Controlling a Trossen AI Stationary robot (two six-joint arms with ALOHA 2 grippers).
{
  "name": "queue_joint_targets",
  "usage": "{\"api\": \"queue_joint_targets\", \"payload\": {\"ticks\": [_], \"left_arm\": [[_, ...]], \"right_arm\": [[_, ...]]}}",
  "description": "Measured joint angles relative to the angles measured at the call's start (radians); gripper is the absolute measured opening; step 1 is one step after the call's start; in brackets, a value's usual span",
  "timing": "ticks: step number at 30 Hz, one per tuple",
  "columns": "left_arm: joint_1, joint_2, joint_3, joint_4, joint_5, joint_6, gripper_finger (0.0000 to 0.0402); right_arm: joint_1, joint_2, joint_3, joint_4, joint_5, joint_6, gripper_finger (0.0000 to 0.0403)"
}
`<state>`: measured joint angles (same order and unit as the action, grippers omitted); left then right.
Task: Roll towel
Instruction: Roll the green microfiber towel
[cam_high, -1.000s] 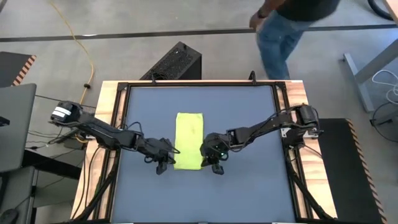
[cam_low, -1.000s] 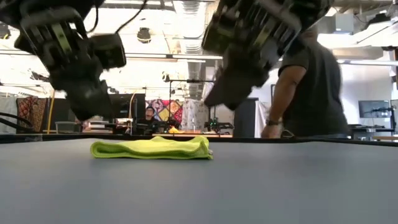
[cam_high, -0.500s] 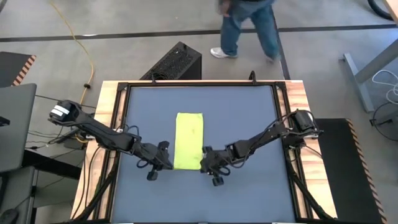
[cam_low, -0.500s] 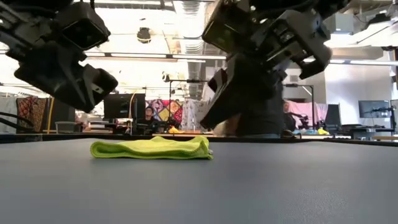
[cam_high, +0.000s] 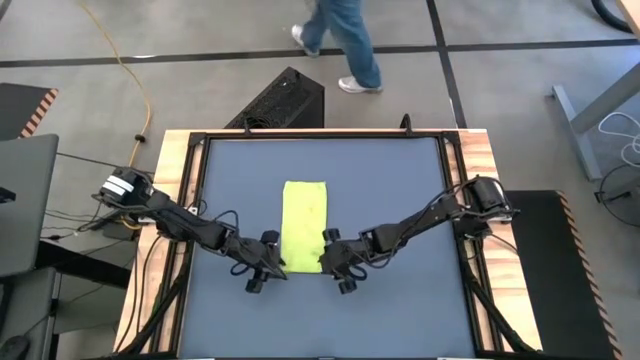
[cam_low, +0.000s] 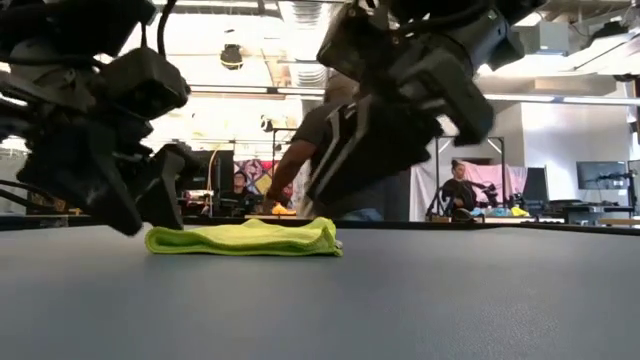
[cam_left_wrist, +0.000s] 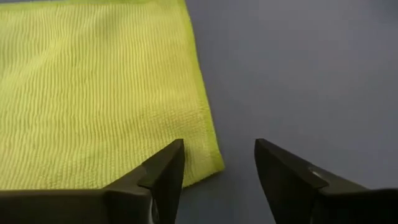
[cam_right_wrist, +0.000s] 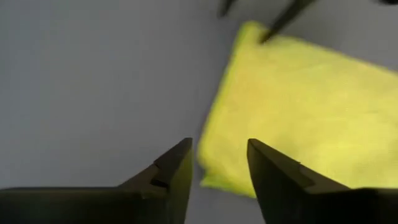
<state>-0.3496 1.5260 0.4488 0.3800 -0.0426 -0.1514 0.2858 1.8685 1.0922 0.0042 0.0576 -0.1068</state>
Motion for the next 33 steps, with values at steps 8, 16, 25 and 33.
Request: {"api": "queue_joint_targets", "payload": {"ticks": [8, 16, 25, 33], "left_arm": [[-0.001, 0.094, 0.032, 0.014, -0.007, -0.083, 0.0187], [-0.004, 0.1, 0.032, -0.016, -0.003, -0.168, 0.0169], [-0.008, 0.1, 0.032, -0.046, -0.017, -0.21, 0.0117], [-0.008, 0.101, 0.031, -0.067, -0.055, -0.304, 0.0011]], "right_arm": [[-0.032, 0.039, -0.002, -0.022, -0.084, -0.067, 0.0203], [-0.067, 0.068, -0.024, -0.014, -0.168, -0.046, 0.0186], [-0.066, 0.078, -0.115, 0.059, -0.108, 0.09, 0.0125], [-0.055, 0.081, -0.13, 0.101, -0.092, 0.174, 0.0019]]}}
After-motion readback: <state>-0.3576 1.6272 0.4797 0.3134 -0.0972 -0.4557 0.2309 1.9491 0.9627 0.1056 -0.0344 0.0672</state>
